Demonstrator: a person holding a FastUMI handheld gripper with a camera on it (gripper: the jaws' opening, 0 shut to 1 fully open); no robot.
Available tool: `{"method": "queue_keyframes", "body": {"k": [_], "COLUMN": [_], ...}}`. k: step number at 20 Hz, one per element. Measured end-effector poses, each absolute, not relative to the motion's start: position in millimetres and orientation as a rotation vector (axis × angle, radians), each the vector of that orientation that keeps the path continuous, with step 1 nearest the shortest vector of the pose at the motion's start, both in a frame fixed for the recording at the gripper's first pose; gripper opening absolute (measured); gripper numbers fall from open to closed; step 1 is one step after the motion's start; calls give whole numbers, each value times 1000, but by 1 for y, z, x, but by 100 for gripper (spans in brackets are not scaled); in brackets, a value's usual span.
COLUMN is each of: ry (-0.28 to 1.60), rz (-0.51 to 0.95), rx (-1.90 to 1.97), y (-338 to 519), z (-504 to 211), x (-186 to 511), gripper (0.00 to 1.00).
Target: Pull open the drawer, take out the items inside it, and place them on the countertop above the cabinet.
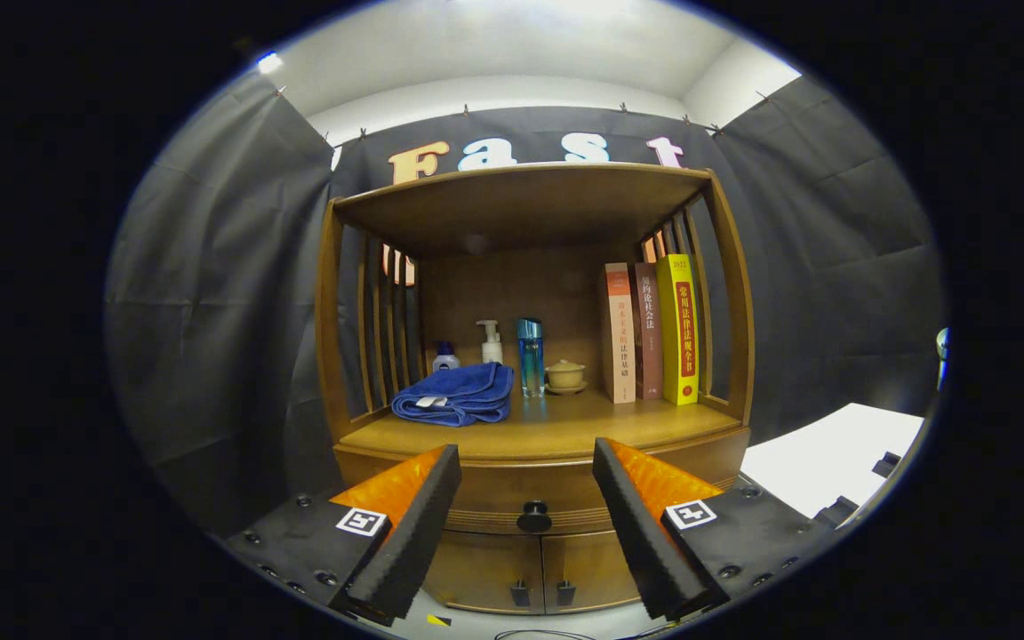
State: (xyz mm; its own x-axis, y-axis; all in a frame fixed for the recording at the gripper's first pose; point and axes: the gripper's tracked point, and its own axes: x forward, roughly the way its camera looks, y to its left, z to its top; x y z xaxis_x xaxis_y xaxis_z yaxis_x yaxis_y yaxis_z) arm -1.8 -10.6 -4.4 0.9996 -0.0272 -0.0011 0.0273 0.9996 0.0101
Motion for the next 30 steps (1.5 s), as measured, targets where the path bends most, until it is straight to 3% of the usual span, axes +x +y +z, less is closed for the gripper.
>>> {"method": "queue_keyframes", "body": {"k": [16,30], "ry": [-44,56], "rz": [-46,-53], "rx": [13,16], "y": [-10,-6], "z": [-17,-159], "x": [15,80], "gripper": [98,98]}}
